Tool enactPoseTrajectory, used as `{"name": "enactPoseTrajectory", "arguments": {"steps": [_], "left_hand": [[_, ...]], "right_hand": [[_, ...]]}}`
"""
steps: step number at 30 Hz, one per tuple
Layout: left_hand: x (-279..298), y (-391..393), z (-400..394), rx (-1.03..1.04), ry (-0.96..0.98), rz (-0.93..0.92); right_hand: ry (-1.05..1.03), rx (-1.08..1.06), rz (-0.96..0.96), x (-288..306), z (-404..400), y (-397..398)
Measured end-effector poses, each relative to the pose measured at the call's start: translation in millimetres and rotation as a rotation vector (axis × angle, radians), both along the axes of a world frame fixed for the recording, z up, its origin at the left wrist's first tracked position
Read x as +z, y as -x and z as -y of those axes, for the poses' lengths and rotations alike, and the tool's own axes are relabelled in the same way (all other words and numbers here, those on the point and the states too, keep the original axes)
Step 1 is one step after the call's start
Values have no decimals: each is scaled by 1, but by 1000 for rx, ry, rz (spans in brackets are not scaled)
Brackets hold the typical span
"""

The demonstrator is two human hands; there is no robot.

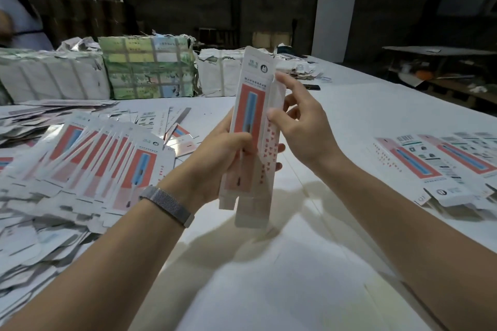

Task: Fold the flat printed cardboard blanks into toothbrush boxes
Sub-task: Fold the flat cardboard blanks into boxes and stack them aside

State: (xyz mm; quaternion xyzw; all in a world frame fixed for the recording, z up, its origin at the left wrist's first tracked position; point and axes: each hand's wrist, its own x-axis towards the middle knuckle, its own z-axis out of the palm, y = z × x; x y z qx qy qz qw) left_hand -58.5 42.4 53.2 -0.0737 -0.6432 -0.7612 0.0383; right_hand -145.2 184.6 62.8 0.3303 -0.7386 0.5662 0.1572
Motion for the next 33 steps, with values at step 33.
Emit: {"name": "enactPoseTrajectory", "arguments": {"steps": [33], "left_hand": [[8,-13,-9,-26,18,-106]], "right_hand": [[-244,-166,-177,8,-7,-7]]}}
